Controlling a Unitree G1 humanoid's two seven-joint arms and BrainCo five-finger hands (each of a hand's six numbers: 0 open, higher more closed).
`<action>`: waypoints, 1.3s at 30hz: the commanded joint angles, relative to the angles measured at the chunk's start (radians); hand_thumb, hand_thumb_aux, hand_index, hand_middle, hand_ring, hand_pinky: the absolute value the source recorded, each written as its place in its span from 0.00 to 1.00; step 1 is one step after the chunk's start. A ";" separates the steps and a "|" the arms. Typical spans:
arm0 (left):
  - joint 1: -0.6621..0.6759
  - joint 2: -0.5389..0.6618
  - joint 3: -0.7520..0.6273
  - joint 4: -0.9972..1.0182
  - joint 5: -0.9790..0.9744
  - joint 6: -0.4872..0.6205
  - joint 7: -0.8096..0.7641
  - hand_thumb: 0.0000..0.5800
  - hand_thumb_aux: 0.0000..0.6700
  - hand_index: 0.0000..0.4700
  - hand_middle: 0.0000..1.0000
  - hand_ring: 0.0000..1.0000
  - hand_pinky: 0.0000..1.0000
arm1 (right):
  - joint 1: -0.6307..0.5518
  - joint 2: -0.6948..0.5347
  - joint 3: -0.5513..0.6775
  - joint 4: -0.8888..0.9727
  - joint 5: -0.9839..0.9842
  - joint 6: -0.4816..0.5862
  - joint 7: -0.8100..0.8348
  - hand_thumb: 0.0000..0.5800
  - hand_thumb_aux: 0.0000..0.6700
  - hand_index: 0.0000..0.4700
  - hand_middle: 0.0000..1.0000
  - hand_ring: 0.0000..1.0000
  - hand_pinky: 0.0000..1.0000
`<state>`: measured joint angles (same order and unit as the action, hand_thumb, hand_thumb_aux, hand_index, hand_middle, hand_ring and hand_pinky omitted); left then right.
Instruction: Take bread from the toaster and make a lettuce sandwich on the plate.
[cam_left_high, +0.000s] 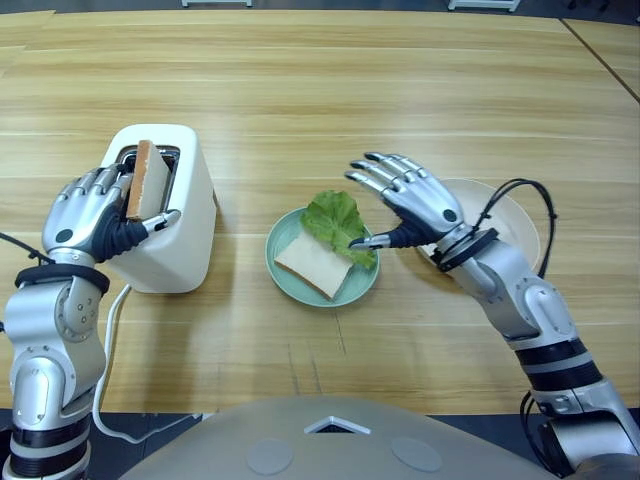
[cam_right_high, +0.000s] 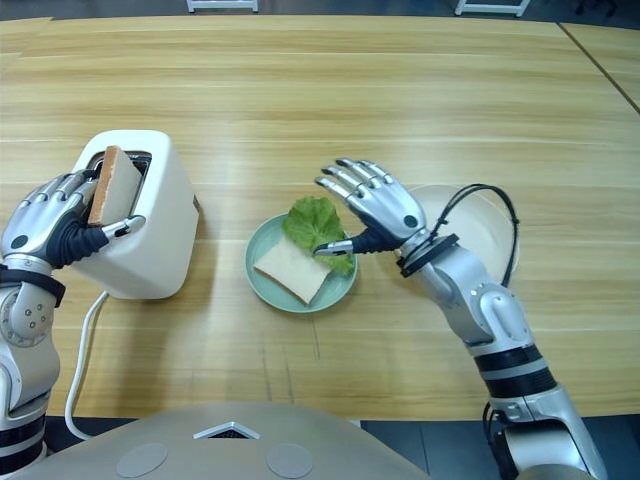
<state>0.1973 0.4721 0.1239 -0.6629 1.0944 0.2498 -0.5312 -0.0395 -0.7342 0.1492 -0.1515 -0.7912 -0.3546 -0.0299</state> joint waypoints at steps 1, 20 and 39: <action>-0.015 -0.009 -0.019 0.044 0.004 0.020 -0.015 1.00 1.00 1.00 0.00 0.00 0.00 | 0.029 -0.008 -0.016 0.017 -0.014 -0.004 -0.005 0.00 0.00 0.00 0.00 0.00 0.00; -0.150 -0.061 0.024 -0.073 -0.145 0.007 0.117 1.00 1.00 1.00 1.00 1.00 1.00 | -0.063 0.054 0.211 0.314 -0.290 0.019 -0.133 0.91 0.70 0.70 0.00 0.00 0.00; -0.238 -0.034 0.106 -0.196 -0.217 0.015 0.098 1.00 1.00 1.00 1.00 1.00 1.00 | -0.079 0.026 0.198 0.269 -0.171 -0.005 -0.087 1.00 1.00 1.00 0.00 0.00 0.00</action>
<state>-0.0076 0.4214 0.2160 -0.8333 0.8909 0.2603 -0.4157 -0.1242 -0.6883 0.3678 0.1654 -0.9892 -0.3509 -0.1383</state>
